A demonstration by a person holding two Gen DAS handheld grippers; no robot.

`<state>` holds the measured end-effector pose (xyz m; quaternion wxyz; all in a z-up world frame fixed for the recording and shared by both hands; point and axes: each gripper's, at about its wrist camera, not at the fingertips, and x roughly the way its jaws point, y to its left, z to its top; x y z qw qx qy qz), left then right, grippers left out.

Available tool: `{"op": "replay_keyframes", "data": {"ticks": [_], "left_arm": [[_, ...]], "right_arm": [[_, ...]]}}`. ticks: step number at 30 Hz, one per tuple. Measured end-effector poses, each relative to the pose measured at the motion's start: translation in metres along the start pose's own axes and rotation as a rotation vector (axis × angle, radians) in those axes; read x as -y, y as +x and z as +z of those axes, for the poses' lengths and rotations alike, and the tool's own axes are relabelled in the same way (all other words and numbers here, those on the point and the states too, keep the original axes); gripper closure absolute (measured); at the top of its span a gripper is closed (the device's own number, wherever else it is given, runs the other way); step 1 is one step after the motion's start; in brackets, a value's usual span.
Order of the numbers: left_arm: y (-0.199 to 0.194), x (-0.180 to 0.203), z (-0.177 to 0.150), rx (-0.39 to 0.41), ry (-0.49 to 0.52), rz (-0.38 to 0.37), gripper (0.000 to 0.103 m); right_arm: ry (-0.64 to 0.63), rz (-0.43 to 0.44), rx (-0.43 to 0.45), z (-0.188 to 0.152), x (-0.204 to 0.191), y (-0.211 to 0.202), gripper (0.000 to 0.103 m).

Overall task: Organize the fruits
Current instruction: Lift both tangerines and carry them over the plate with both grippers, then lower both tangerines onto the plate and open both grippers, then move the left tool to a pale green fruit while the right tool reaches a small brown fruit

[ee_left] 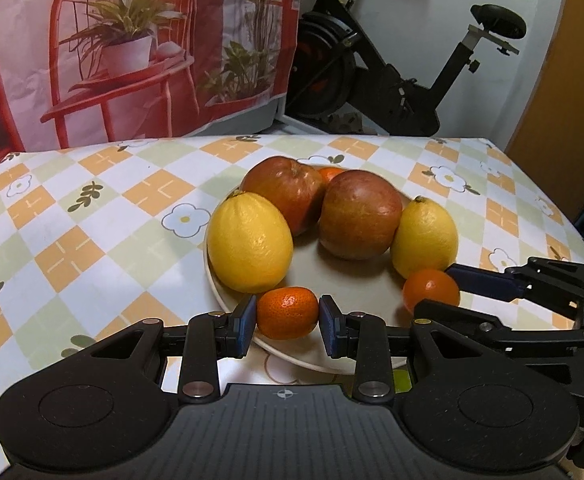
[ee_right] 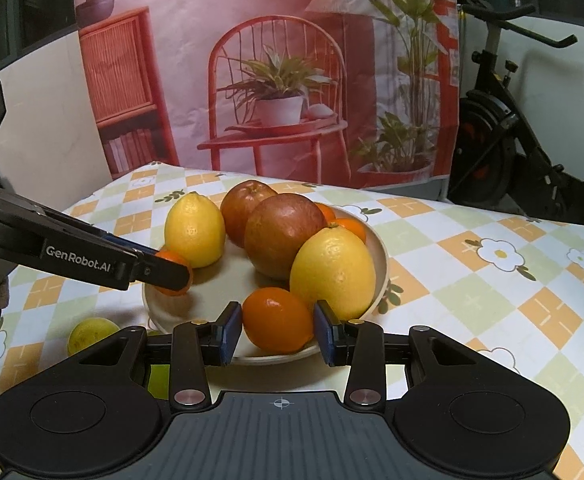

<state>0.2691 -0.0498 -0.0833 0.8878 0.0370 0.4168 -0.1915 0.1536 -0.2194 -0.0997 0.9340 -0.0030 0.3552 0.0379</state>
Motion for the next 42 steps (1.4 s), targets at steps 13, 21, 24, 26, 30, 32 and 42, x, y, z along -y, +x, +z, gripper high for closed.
{"op": "replay_keyframes", "data": {"ticks": [13,21,24,26,30,32,42], "left_arm": [[0.002,-0.001,0.0,-0.001,-0.009,-0.005,0.066],[-0.011,-0.003,0.002,0.034,-0.036,-0.01,0.066],[-0.022,-0.003,0.001,0.059,-0.043,-0.017,0.066],[-0.03,-0.003,-0.001,0.074,-0.049,-0.016,0.066],[-0.043,-0.003,-0.008,0.097,-0.055,-0.015,0.066],[-0.049,-0.003,-0.013,0.107,-0.055,-0.01,0.066],[-0.065,-0.003,-0.036,0.112,-0.075,-0.011,0.066]], "right_arm": [[0.012,-0.009,-0.008,-0.003,0.001,-0.001,0.068],[0.046,-0.003,0.016,-0.005,0.0,-0.015,0.068],[0.049,-0.001,0.028,-0.006,-0.001,-0.023,0.068],[0.06,0.001,0.036,-0.007,-0.001,-0.027,0.068],[0.076,0.005,0.047,-0.01,-0.003,-0.035,0.068],[0.073,0.012,0.049,-0.011,-0.006,-0.038,0.068],[0.047,0.051,0.033,-0.021,-0.026,-0.044,0.068]]}}
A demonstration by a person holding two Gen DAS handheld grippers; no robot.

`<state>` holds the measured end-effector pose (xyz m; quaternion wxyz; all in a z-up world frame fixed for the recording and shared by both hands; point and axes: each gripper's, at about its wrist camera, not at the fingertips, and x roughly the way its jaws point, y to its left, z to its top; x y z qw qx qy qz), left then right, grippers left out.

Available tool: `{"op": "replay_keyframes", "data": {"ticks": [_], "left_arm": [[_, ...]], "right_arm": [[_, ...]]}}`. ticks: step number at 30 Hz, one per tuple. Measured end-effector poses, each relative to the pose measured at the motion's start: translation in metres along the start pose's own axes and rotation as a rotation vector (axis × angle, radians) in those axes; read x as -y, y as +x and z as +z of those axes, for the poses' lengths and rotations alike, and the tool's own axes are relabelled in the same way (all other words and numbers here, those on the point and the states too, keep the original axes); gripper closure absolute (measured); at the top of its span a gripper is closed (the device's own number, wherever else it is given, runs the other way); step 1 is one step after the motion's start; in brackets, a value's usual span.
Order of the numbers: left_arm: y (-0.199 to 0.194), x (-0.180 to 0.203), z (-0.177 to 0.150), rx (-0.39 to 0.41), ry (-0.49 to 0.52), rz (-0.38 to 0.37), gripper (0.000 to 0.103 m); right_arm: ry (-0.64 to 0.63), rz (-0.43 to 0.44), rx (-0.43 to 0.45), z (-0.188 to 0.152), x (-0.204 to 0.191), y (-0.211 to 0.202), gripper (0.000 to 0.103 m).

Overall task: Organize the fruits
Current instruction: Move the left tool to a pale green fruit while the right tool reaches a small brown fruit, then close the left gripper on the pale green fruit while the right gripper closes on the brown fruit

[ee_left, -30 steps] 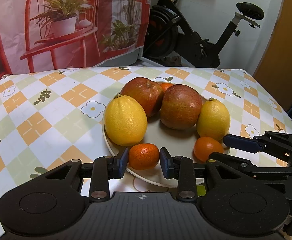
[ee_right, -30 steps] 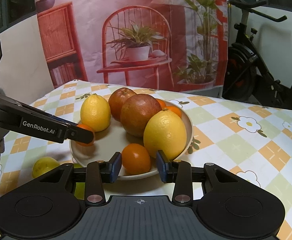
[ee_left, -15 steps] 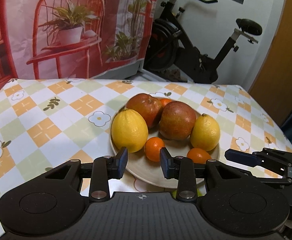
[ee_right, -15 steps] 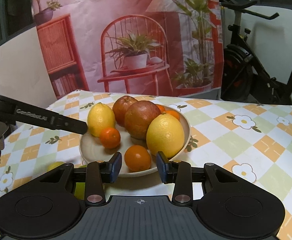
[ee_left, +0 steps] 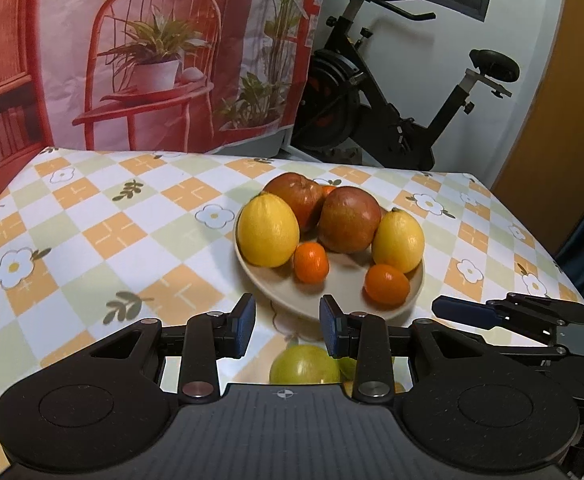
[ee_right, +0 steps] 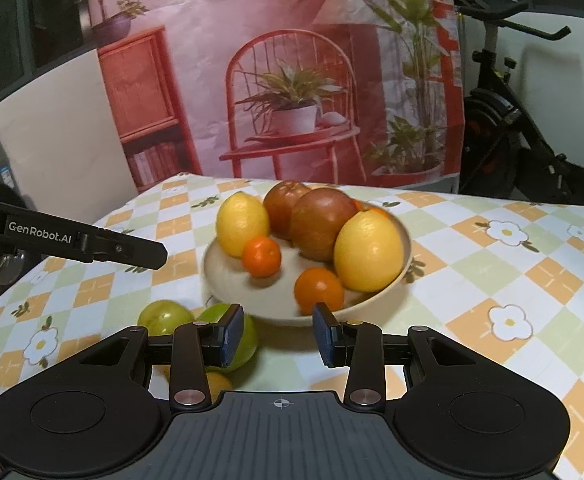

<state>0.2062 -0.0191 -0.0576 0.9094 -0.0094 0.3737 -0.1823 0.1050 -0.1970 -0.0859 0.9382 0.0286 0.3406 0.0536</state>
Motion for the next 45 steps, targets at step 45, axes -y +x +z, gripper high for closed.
{"op": "replay_keyframes", "data": {"ticks": [45], "left_arm": [[-0.012,-0.006,-0.029,-0.018,-0.06,0.005,0.066]], "right_arm": [[-0.1,0.108,-0.112,-0.03,-0.026,0.007,0.08]]}}
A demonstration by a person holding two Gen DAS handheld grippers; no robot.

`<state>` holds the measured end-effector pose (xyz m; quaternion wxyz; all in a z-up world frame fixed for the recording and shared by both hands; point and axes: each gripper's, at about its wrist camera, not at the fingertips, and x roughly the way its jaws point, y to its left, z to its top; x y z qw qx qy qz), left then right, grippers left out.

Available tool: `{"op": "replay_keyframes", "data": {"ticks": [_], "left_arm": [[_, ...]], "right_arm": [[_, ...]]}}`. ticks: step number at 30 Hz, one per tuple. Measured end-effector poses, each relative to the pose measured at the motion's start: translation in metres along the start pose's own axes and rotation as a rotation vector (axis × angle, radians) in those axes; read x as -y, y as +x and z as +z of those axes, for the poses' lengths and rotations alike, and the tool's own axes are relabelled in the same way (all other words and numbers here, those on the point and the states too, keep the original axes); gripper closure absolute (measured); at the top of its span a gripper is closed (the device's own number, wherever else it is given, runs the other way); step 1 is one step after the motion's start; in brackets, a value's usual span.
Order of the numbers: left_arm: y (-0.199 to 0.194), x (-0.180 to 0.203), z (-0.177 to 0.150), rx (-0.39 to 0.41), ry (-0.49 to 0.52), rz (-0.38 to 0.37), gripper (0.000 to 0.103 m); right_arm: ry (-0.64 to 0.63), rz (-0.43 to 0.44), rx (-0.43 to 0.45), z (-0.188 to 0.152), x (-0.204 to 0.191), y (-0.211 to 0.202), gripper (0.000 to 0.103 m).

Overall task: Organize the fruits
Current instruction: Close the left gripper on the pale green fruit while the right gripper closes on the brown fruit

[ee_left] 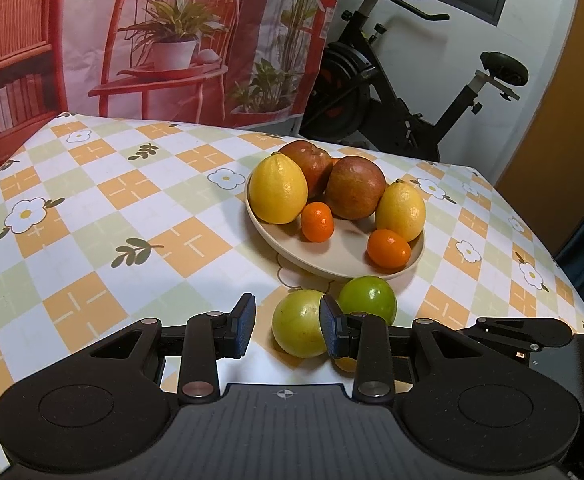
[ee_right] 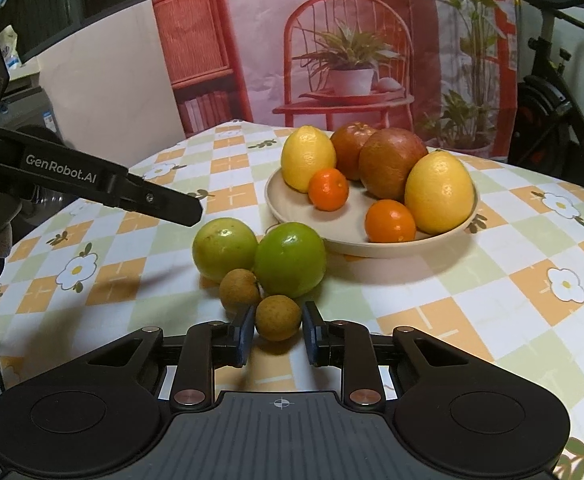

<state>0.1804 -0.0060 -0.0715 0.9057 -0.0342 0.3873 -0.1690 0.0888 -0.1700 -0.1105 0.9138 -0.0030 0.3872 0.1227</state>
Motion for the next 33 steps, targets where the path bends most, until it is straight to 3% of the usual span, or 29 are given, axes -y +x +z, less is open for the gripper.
{"op": "replay_keyframes", "data": {"ticks": [4,14,21,33], "left_arm": [[0.0,0.0,0.0,0.003,-0.002,0.0,0.059],[0.015,0.005,-0.001,-0.04,0.021,-0.025,0.059],[0.024,0.005,-0.001,-0.06,0.013,-0.031,0.053],[0.036,0.003,-0.005,-0.072,-0.024,-0.053,0.054]], "right_arm": [[0.032,-0.016,0.032,0.0,0.008,-0.007,0.08],[0.182,-0.088,0.074,-0.009,0.042,-0.019,0.08],[0.163,-0.082,0.066,-0.011,0.038,-0.015,0.08],[0.166,-0.077,0.059,-0.012,0.039,-0.013,0.08]]}}
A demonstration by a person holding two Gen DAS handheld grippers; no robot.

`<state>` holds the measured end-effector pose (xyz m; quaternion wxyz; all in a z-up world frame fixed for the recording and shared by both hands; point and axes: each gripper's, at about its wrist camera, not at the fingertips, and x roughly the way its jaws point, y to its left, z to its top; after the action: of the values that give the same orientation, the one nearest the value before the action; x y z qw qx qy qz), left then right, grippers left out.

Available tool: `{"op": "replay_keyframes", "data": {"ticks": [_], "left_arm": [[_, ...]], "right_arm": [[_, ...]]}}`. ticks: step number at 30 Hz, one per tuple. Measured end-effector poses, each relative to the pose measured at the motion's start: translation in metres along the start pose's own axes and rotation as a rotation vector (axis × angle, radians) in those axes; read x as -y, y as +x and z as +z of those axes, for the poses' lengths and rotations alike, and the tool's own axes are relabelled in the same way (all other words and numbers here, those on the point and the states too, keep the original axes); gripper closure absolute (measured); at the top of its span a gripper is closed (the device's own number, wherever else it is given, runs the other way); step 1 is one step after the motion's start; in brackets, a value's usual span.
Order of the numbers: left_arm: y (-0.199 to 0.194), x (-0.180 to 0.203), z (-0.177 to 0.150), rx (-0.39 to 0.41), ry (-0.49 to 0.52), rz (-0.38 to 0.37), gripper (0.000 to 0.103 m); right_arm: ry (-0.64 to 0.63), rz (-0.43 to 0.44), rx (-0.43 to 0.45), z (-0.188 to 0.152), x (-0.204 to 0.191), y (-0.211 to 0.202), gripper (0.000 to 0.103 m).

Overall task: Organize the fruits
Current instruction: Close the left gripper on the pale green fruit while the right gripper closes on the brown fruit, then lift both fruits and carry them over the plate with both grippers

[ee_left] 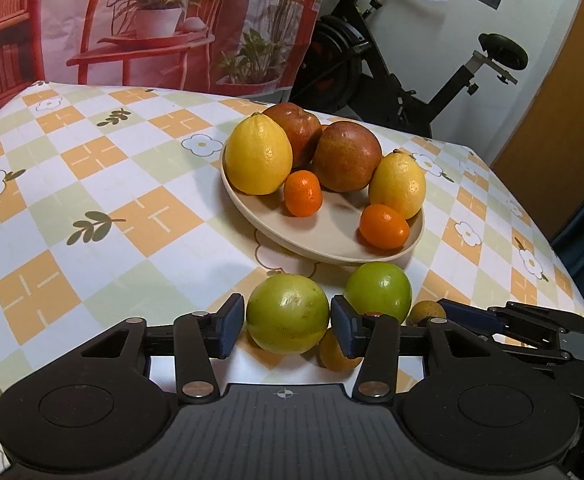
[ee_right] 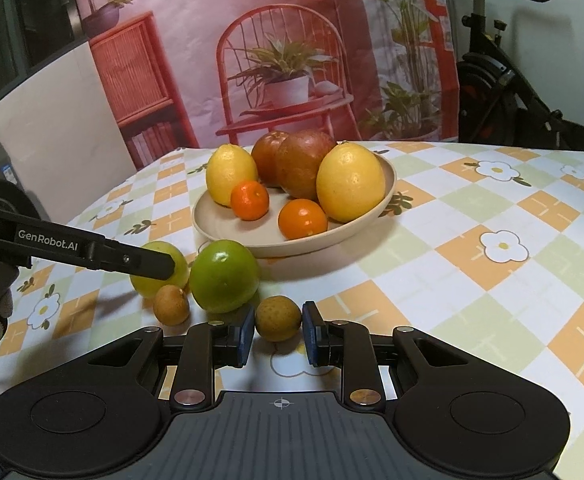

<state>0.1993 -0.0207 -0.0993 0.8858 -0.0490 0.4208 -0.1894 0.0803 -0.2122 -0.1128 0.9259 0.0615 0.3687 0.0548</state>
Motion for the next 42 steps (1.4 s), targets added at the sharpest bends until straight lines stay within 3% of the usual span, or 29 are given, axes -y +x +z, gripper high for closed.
{"op": "replay_keyframes", "data": {"ticks": [9,18,36,39,42], "left_arm": [[-0.007,-0.001,-0.005,0.026,-0.023,0.004,0.054],[-0.033,0.004,0.017,0.104,0.024,0.001,0.054],[-0.071,0.034,0.104,0.318,0.151,0.012,0.054],[-0.063,0.037,0.107,0.302,0.172,0.012,0.054],[-0.043,0.035,0.098,0.23,0.176,0.005,0.054]], "right_arm": [[-0.002,-0.001,0.003,0.0,0.0,0.0,0.08],[0.03,-0.016,0.04,0.011,0.007,-0.008,0.08],[-0.084,-0.019,0.267,0.126,0.008,-0.035,0.08],[-0.104,-0.024,0.262,0.136,0.009,-0.03,0.08],[-0.12,-0.027,0.222,0.133,0.01,-0.018,0.08]]}}
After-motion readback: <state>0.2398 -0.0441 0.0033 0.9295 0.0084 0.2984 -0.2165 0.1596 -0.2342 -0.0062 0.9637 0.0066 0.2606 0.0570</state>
